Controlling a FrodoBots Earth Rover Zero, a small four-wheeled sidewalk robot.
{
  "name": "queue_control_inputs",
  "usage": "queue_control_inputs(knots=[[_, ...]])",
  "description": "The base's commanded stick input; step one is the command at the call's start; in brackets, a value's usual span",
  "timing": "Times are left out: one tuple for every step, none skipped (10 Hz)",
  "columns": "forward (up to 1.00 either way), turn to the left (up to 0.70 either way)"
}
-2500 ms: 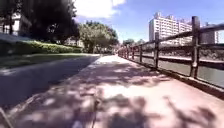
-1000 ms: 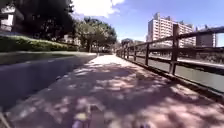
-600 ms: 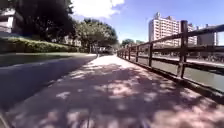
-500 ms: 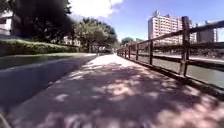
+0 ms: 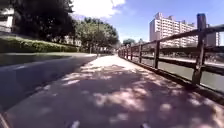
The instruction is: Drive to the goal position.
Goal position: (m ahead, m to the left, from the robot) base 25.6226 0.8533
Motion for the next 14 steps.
queue_control_inputs(knots=[[0.85, 0.0], [0.85, 0.0], [0.85, 0.0], [0.85, 0.0], [0.85, 0.0], [0.85, 0.0], [0.85, 0.0], [0.85, 0.0], [0.85, 0.0], [0.85, 0.0], [0.85, 0.0], [0.85, 0.0], [0.85, 0.0], [0.85, 0.0]])
